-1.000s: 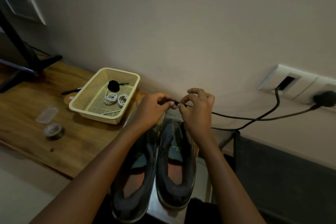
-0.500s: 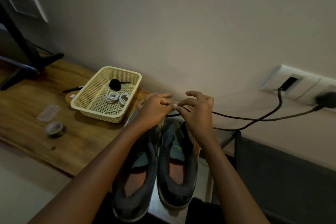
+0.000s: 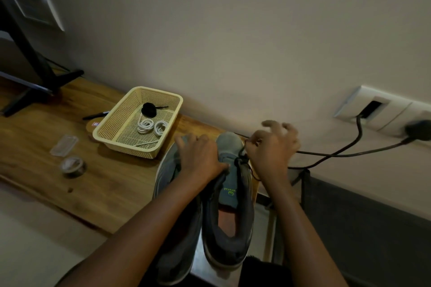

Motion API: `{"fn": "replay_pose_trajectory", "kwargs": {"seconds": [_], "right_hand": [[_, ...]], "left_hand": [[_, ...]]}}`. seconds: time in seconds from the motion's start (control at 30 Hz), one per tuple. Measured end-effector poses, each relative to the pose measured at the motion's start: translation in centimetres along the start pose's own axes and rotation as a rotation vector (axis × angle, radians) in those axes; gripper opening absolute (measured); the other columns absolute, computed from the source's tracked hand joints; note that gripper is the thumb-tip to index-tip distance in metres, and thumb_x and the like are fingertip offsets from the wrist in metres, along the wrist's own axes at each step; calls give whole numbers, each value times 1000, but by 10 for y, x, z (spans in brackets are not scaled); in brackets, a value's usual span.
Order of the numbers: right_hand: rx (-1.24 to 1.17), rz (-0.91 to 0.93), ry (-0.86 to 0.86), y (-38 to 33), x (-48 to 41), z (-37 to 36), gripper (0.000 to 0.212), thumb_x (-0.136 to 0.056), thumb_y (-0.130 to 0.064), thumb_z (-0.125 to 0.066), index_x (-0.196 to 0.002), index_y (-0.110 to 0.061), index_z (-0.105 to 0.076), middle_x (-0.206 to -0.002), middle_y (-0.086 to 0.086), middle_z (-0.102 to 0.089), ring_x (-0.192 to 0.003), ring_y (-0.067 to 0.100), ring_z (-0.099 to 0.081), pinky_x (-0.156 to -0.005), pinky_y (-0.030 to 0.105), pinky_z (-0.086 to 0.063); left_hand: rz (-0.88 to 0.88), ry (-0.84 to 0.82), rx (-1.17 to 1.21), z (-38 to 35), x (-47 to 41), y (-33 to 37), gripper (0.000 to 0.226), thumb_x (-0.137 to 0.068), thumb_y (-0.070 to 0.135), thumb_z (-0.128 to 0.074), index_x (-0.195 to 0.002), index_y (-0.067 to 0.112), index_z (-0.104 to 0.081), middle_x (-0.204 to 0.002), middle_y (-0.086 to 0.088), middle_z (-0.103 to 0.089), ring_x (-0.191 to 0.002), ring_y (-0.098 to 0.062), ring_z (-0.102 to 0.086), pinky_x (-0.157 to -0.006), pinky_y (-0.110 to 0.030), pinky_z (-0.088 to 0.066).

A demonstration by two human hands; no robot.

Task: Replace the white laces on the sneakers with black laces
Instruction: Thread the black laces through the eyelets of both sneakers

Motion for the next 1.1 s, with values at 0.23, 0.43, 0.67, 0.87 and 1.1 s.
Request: {"fn": "replay_pose_trajectory", "kwargs": {"seconds": [0.23,0.43,0.67,0.87,1.1], "right_hand": [[70,20,-465,-9,17,-38,16,-87,-23,-59,-95,-22,-72,-134,-4,-47,-128,30,-23,-102,42,-27],[-27,-45,-432,-6,20,-44,13,-86,-21,-61,-91,-19,-73,-131,-5,-48,-127,28,-24,-98,36,-27],[-59,-7,-433,-6,22,-50,9,-84,-20,-64,-86,-18,-72,-134,-7,-42,-129,27,-21,-100,35,-22],[11,93,-450,-12,24,-51,12,-87,-21,-62,-91,-17,-73,-133,-3,-40,-127,29,-21,-99,38,-24],[-28,37,-387,-10,28,-52,13,-86,-20,-60,-88,-12,-71,-122,0,-48,-117,29,-30,-91,36,-27]], "left_hand": [[12,-11,103,-7,2,7,44,-84,53,-60,-102,12,-62,-116,-3,-55,-117,-25,-44,-93,-41,-39],[33,-97,262,-12,-8,-8,33,-82,48,-60,-96,19,-69,-108,1,-60,-119,-23,-41,-92,-42,-26],[28,-176,319,-20,-13,-14,24,-84,44,-59,-91,26,-74,-104,8,-65,-117,-20,-40,-80,-40,-18],[27,-192,385,-24,-14,-16,19,-87,37,-57,-93,26,-71,-108,8,-64,-119,-19,-41,-84,-41,-19],[33,-195,340,-25,-14,-14,21,-88,34,-53,-88,24,-71,-92,7,-63,-116,-19,-44,-94,-46,-21]]}}
Point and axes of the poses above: each hand's wrist, its own x-axis away from the middle knuckle, its own z-axis out of the back of the hand, y = z × x, the point moved 5 cm from there along -x, towards the middle knuckle
